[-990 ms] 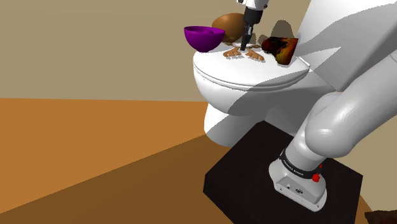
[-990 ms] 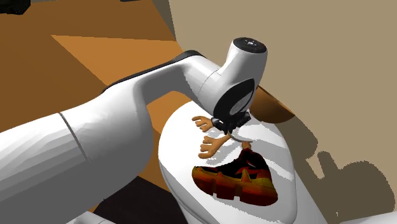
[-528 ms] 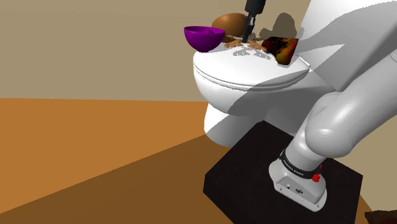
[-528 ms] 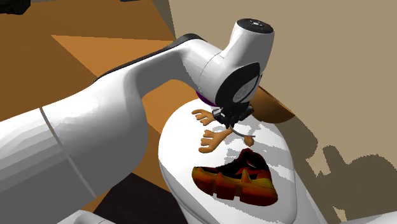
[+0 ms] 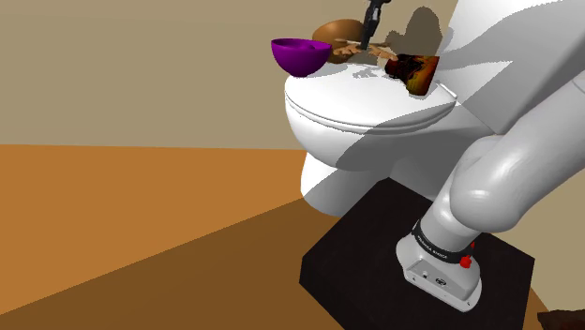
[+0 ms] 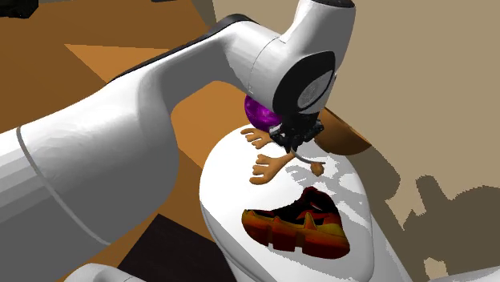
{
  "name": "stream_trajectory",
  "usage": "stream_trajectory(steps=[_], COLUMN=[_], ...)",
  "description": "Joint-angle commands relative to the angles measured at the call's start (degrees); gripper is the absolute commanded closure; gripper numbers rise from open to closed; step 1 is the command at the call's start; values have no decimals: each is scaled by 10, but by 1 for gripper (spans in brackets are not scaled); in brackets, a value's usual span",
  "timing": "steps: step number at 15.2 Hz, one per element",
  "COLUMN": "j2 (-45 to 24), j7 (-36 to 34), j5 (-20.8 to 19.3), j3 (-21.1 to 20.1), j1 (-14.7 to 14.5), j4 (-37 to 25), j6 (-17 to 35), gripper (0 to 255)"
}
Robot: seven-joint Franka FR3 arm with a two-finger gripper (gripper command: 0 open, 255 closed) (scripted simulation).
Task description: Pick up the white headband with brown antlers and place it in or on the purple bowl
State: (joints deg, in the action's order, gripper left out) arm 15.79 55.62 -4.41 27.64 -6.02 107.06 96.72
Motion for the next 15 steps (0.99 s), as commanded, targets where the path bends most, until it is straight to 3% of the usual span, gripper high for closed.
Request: stream_trajectory(steps=[1, 15], j2=[-4, -58], j7=[1, 5], j5=[2, 26], j3=[0, 4], j1=[-1, -9], j4=[-20, -171], j6=[-17, -119], gripper=[255, 255])
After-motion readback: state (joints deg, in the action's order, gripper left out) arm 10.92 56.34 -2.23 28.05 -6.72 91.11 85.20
